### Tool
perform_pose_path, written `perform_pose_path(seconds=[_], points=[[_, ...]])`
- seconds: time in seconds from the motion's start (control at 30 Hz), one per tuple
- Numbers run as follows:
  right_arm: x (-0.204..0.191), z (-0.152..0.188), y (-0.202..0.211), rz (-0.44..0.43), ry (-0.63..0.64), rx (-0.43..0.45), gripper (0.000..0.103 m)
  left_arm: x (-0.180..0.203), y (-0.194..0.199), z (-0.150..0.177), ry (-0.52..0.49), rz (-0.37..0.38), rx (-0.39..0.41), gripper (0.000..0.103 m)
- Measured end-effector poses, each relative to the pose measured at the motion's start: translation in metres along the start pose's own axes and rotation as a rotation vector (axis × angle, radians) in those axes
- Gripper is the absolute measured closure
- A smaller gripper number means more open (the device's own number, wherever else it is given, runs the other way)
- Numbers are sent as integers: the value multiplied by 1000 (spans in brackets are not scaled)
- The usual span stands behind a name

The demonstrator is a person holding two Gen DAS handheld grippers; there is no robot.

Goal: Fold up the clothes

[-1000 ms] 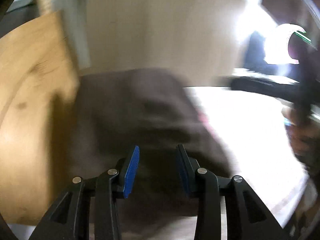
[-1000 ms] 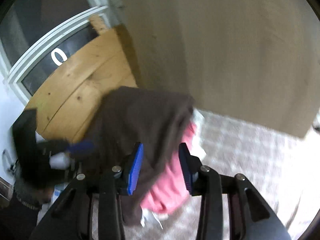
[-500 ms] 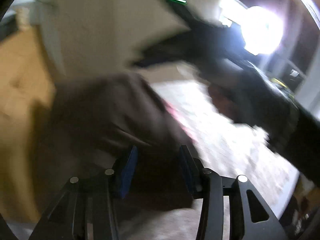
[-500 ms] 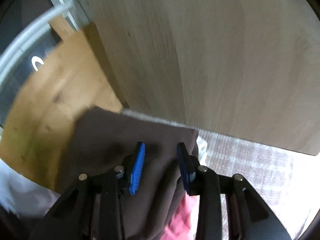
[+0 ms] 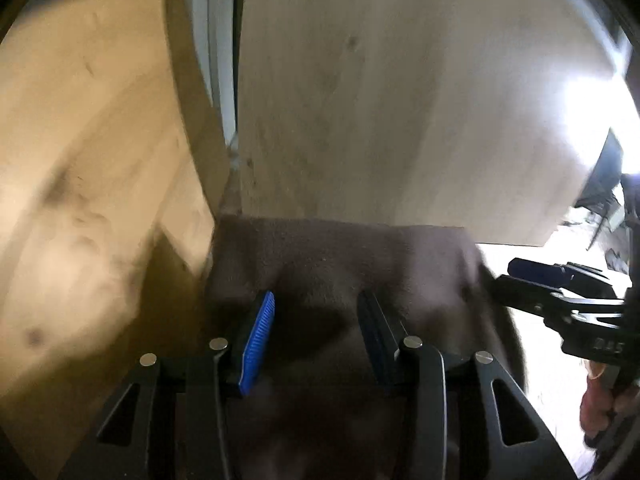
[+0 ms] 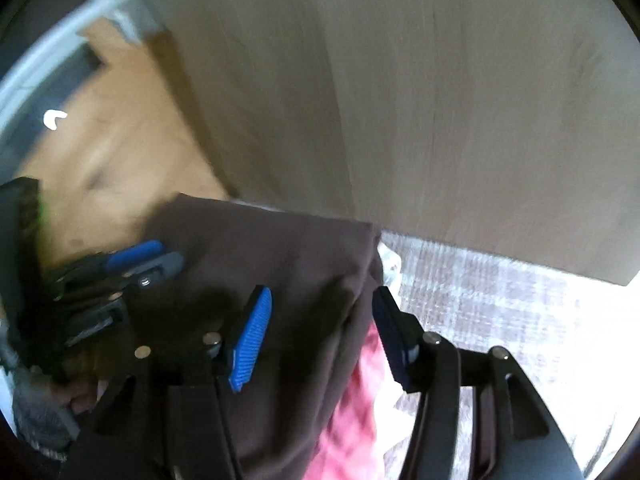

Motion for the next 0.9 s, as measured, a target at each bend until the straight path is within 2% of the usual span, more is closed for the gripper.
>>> perform_pose_path(seconds=[0.07,0.17,0.27,0.3,0.33,0.4,0.43,0.47,0.53,0.6,0.67,0.7,0.73,0.83,0.9], points=[[-14,22,30,-40,52,26,51,8,24,3,-25,-9,34,60],[-36,71,46,-29,168,25,51,19,49,40,1,13,59,59],[-35,114,28,51,264,-60,51,27,31,71,6,26,7,56],[-32,126,21,80,284,-94,51,25,19,80,17,40,-35,57],[-29,128,22,93,275,-111,51,24,8,89,28,52,-72,57],[-24,133,25,113,257,-142,51,25,23,91,41,42,-60,60],[-25,137,30,104,250,-139,51,28,39,90,27,41,-26,58],[-26,141,35,94,243,-136,51,31,53,90,16,42,12,56],[-29,149,45,76,229,-130,48,36,74,93,4,48,65,44],[-32,156,56,57,216,-124,46,36,74,105,15,44,55,44],[-34,164,66,39,202,-118,45,53,61,126,40,61,-19,46],[-34,168,69,38,196,-121,45,52,58,134,41,45,-56,50],[-30,175,64,70,196,-153,45,51,55,141,43,30,-90,54],[-15,193,53,161,194,-238,45,52,84,146,77,10,-64,54],[-5,200,85,150,175,-187,45,56,110,147,93,4,-33,51]])
Point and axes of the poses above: each gripper's, at about its wrist camera, not at the fingertips, and y roughly against the way its jaws point, x to its right, z to its underside, the point moved 6 cm from there along -y, roughly the way its jaws point, and after that the axes turned 13 degrees about -y, right-handed, at the moved point
